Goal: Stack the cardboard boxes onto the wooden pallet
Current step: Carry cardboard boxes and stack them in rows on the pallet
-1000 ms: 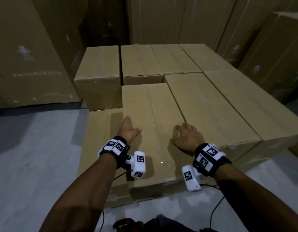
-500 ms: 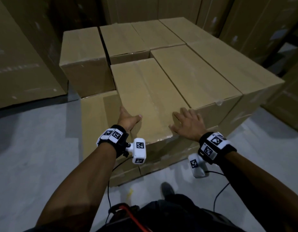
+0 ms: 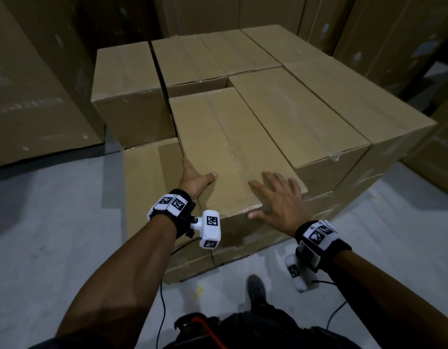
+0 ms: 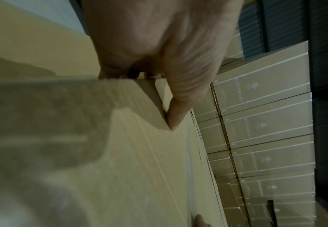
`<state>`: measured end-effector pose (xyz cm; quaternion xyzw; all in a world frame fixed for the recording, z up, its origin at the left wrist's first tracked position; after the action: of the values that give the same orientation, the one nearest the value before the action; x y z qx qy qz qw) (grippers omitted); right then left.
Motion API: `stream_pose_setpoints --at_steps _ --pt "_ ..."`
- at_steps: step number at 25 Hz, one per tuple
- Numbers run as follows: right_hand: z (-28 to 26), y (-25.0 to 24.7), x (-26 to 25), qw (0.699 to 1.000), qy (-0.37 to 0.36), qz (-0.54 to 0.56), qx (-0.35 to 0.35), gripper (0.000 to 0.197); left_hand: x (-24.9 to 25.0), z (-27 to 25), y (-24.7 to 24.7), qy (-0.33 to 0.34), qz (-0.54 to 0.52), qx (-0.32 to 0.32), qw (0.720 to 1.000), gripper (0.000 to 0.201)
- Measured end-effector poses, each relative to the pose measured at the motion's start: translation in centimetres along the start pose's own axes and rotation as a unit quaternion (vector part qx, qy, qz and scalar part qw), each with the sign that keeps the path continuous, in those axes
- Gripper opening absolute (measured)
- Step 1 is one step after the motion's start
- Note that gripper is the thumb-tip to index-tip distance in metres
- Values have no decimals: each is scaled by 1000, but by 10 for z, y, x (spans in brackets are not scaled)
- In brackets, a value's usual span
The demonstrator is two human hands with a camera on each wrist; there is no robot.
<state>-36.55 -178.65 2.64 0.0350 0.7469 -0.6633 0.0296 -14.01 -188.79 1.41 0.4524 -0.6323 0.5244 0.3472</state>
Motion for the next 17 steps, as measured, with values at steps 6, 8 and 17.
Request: stream_pose_setpoints --at_steps 6,8,17 --pt "25 -2 -1 1000 -2 3 -1 90 0 21 -3 4 -1 10 1000 107" --pt "35 -1 -3 1000 -5 1 9 90 2 27 -5 2 -27 19 999 110" --pt "63 -3 -6 1000 -9 -1 12 90 6 48 -9 -6 -36 43 998 107"
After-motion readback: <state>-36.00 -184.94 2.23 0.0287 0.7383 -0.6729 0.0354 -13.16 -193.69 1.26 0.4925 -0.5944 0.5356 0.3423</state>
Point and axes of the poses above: each hand's wrist, its own z-axis towards the middle knuckle, its own y-axis out of the palm, x = y × z, the point moved 4 cm from there along z, towards the middle knuckle, and after that the axes turned 8 degrees about y, right-handed, at the moved point
